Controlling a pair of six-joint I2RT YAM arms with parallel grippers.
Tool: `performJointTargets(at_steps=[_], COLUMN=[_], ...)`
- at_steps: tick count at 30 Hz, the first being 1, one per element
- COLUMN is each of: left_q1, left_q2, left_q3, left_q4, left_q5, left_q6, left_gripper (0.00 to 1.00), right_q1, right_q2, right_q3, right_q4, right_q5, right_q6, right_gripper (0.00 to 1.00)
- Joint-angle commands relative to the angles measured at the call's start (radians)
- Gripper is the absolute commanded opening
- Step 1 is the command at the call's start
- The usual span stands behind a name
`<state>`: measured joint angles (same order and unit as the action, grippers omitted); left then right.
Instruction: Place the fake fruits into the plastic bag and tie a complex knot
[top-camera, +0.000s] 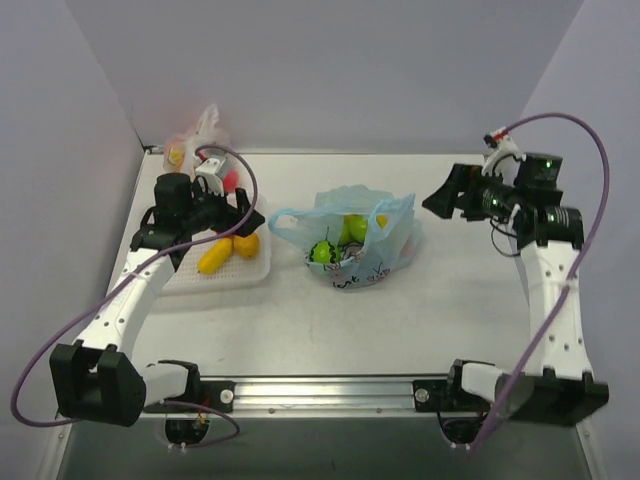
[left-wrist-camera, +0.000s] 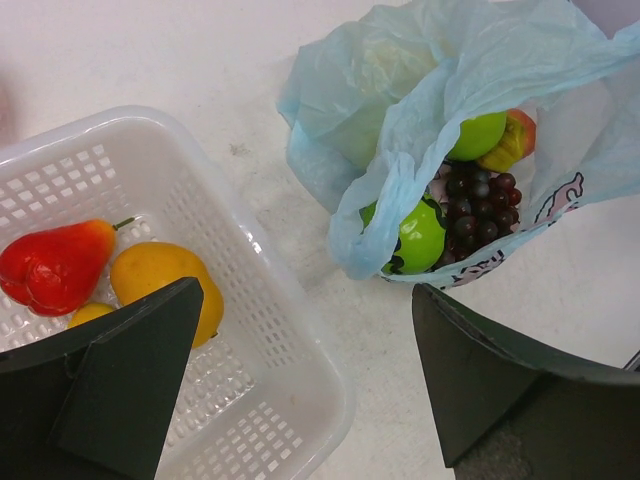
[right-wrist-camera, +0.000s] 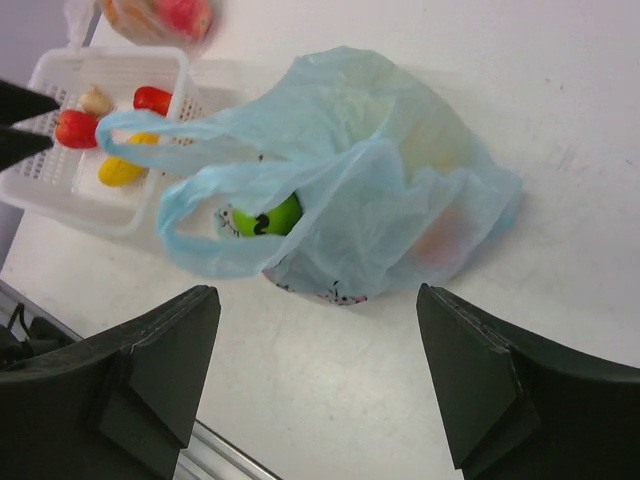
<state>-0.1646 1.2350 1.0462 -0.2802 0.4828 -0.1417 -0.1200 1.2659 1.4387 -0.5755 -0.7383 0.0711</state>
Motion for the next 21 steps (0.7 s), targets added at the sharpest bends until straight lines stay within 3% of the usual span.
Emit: performJointTargets(at_steps=[1, 4, 7, 14, 21], left_q1=[0.036, 0.063, 0.079, 0.080, 0.079], left_q2=[-0.046, -0.045, -0.040, -0.014, 0.044], left_q3=[-0.018, -0.040, -0.052, -0.046, -0.032], left_q4=[0.073, 0.102, 0.127, 0.081, 0.041], left_q5=[0.054, 0.082, 0.126, 0.128, 0.148], left_q6=[-0.045, -0.082, -0.102, -0.047, 0.007], left_gripper=[0.98, 0.97, 0.97, 0.97, 0.98], right_q1=[0.064, 0.202, 0.259, 0.423, 0.505], right_q2=[-0.201, -0.276, -0.257, -0.149, -0.047], right_q3=[-0.113, -0.181, -0.224, -0.207, -0.147], right_q4=[-0.060, -0.018, 0.028, 0.094, 0.141], right_q5=[0.032, 0.109, 0.125, 0.197, 0.250], right_q6=[-0.095, -0.149, -0.151, -0.235, -0.261], right_gripper=[0.81, 0.71, 0.63, 0.65, 0.71])
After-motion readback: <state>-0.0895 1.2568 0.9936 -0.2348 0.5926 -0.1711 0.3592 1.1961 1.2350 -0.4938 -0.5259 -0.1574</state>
